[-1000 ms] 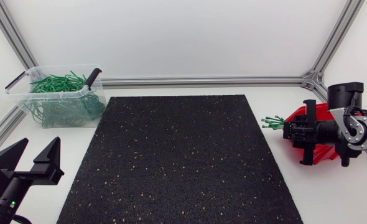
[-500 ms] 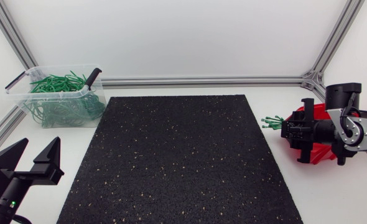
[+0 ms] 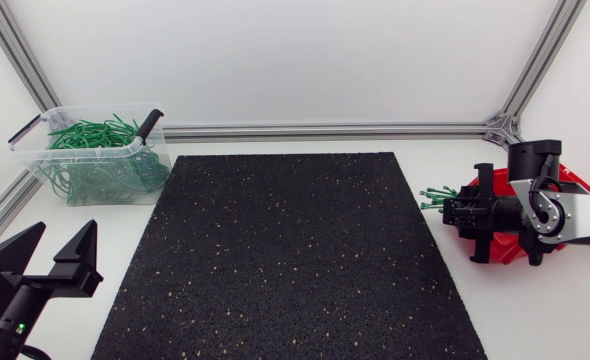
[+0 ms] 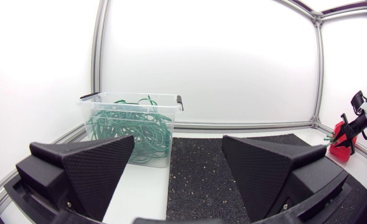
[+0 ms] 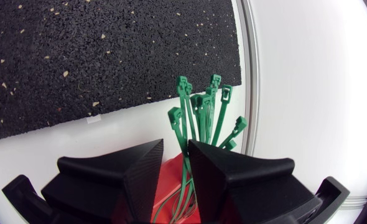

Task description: Take a green cable tie from the red box, thread the tail through the head to close it, then place it in the transparent bin on the left.

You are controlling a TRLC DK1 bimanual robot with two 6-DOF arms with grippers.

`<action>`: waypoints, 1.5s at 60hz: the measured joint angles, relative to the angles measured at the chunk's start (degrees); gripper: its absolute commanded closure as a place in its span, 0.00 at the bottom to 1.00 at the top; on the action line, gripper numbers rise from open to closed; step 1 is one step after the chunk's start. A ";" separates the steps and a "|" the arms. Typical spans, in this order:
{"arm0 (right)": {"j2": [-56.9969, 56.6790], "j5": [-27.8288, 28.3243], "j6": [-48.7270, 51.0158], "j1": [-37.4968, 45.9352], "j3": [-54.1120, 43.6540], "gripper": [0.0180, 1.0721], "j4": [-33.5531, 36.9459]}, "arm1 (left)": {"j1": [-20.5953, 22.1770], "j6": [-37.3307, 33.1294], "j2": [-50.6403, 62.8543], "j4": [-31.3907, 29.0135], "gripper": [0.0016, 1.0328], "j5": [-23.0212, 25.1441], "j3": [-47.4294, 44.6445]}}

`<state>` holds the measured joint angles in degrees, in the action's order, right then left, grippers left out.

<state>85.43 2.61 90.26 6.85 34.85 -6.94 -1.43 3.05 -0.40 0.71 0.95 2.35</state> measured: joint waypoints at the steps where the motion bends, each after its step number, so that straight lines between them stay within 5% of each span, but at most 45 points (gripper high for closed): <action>1: 0.00 -0.13 0.00 0.00 0.00 0.77 -0.20 | 0.00 0.00 0.00 0.00 0.05 0.00 0.00; 20: -1.86 -0.55 0.26 0.39 -1.25 0.94 0.39 | 0.00 0.00 0.00 0.00 0.05 0.00 0.00; 61: -14.88 2.08 4.35 5.11 -8.00 0.92 7.15 | 0.00 0.00 0.02 -0.20 0.05 -0.42 0.00; 63: -15.06 2.05 4.37 5.14 -8.41 0.87 7.17 | 0.00 0.00 0.00 -0.20 0.05 -0.44 0.00; 69: -15.32 2.05 4.52 5.14 -8.83 0.48 7.17 | 0.00 0.00 0.00 -0.20 0.05 -0.44 0.00; 75: -15.74 2.32 4.52 5.66 -8.83 0.32 7.21 | 0.00 0.00 0.00 -0.20 0.05 -0.42 0.00; 90: -20.81 5.55 4.55 8.48 -8.76 0.29 11.52 | 0.00 0.00 0.00 -0.20 0.05 -0.44 0.00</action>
<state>64.62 8.16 94.80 15.33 26.09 4.58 -1.43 3.05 -0.40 0.51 0.51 2.35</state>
